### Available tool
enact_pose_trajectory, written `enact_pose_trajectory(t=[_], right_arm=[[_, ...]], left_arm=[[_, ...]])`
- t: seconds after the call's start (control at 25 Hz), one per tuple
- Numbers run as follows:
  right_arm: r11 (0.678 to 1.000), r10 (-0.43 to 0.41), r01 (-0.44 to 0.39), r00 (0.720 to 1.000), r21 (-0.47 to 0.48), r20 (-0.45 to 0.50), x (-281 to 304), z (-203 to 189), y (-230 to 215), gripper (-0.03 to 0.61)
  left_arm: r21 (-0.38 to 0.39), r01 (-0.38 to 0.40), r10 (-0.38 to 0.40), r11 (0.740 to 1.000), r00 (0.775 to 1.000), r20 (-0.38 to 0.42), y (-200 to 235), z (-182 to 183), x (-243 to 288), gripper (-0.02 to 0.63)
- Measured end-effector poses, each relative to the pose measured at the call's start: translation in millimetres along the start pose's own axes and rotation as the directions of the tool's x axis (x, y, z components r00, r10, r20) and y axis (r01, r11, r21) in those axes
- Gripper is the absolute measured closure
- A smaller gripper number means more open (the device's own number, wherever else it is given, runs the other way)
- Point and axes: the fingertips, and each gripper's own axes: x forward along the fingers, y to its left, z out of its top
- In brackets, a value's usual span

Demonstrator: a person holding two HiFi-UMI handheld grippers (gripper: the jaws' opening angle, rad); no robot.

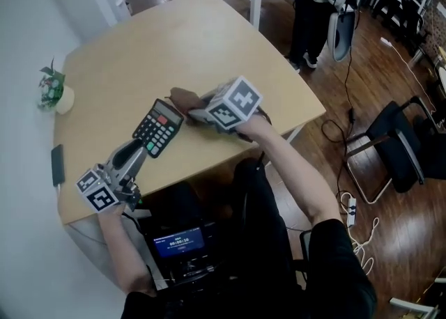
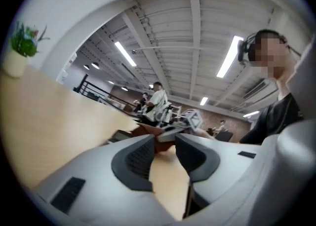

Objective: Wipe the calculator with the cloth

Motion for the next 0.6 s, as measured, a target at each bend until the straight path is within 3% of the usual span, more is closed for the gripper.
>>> enact_pose_trajectory(t=[0.08,0.16,0.24,0.32,0.44,0.6], right_arm=[[0.998,-0.054,0.056,0.996,-0.019,0.066,-1.2,28.4,-22.2,0.525],[0.994,-0.071,0.079,0.992,-0.081,0.101,12.5,56.5,-36.1,0.523],[0.985,-0.025,0.037,0.997,-0.167,0.074,39.9,71.9,-35.5,0.523],[0.972,0.066,-0.063,0.998,-0.227,0.005,68.4,72.9,-23.3,0.522],[0.955,0.163,-0.176,0.984,-0.237,-0.075,86.8,63.6,-7.2,0.52],[0.969,0.142,-0.151,0.988,-0.196,-0.057,66.3,53.9,2.1,0.52]], left_arm=[[0.03,0.068,-0.066,0.997,0.996,-0.057,-28.8,-15.5,17.4,0.488],[0.12,0.061,-0.036,0.991,0.979,-0.199,-36.1,-45.8,39.4,0.488],[0.22,0.042,0.031,0.975,0.947,-0.32,-34.8,-70.7,56.9,0.489],[0.285,0.033,0.084,0.958,0.917,-0.391,-34.6,-83.0,66.5,0.491],[0.292,0.012,0.112,0.956,0.907,-0.406,-35.4,-84.8,71.0,0.492],[0.285,-0.019,0.128,0.958,0.92,-0.371,-25.8,-75.6,70.7,0.492]])
